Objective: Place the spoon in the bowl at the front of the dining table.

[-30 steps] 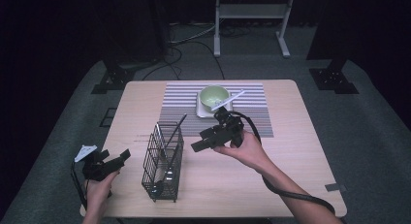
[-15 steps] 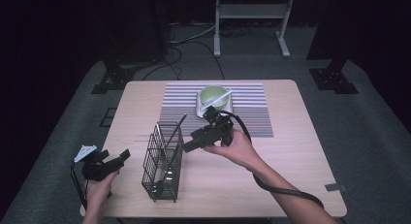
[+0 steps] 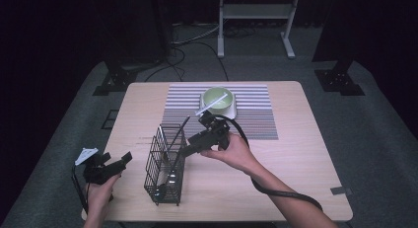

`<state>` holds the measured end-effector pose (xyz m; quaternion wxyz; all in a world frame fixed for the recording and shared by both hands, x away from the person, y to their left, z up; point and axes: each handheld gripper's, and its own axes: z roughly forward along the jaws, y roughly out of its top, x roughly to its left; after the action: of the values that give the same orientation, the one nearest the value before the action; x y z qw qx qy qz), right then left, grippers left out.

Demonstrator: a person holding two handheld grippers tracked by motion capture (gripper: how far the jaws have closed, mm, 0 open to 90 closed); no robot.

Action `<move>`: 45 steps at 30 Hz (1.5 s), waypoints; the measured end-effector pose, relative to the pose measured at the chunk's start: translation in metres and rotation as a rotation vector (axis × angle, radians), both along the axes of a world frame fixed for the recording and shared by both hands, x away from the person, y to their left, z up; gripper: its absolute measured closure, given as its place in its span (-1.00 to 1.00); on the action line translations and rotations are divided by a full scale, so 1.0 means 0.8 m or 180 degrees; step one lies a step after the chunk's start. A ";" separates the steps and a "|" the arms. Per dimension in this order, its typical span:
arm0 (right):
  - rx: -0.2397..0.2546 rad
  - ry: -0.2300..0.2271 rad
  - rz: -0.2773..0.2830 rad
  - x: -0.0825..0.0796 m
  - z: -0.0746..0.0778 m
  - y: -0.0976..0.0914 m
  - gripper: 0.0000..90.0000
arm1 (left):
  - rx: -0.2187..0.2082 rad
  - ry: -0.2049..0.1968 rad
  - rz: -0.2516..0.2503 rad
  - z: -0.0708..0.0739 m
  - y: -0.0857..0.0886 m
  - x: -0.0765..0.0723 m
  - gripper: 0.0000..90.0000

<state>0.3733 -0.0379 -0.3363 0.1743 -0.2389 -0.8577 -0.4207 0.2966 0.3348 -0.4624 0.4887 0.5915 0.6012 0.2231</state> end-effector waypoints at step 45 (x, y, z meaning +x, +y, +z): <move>0.0129 0.0030 -0.0034 0.005 -0.009 0.009 0.97 | 0.0001 -0.0006 0.0018 0.000 0.003 -0.001 -0.98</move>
<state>0.3775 -0.0310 -0.3432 0.1809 -0.2419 -0.8469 -0.4377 0.2956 0.3370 -0.4622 0.4886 0.5897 0.6023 0.2252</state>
